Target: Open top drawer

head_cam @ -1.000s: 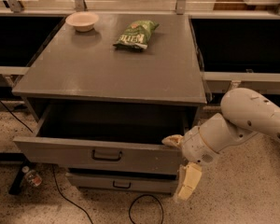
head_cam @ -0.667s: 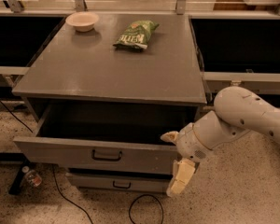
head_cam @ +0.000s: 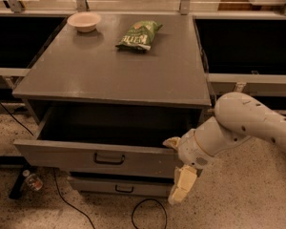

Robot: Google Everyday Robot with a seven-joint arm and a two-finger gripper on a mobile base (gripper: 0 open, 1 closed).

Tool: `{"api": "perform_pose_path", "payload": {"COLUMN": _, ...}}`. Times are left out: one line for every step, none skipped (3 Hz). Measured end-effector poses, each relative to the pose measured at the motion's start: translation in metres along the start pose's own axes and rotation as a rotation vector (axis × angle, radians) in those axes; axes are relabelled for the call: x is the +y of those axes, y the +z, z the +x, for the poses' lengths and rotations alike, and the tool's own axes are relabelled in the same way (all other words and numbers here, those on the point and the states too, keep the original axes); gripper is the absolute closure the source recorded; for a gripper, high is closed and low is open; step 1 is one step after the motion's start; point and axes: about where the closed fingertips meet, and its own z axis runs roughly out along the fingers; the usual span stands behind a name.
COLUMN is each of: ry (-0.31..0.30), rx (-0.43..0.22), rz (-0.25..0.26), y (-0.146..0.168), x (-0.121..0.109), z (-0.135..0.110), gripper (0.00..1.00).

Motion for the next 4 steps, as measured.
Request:
{"api": "perform_pose_path", "payload": {"ry": -0.017, "rx": 0.021, "rz": -0.012, "y": 0.009, "x": 0.008, "z": 0.001, "gripper": 0.0}}
{"api": "perform_pose_path", "payload": {"ry": -0.039, "rx": 0.034, "rz": -0.033, "y": 0.013, "x": 0.017, "z": 0.005, "gripper": 0.0}}
{"api": "perform_pose_path", "payload": {"ry": -0.058, "rx": 0.042, "rz": -0.053, "y": 0.011, "x": 0.027, "z": 0.012, "gripper": 0.0}}
{"api": "perform_pose_path", "payload": {"ry": -0.069, "rx": 0.046, "rz": -0.066, "y": 0.008, "x": 0.036, "z": 0.02, "gripper": 0.0}}
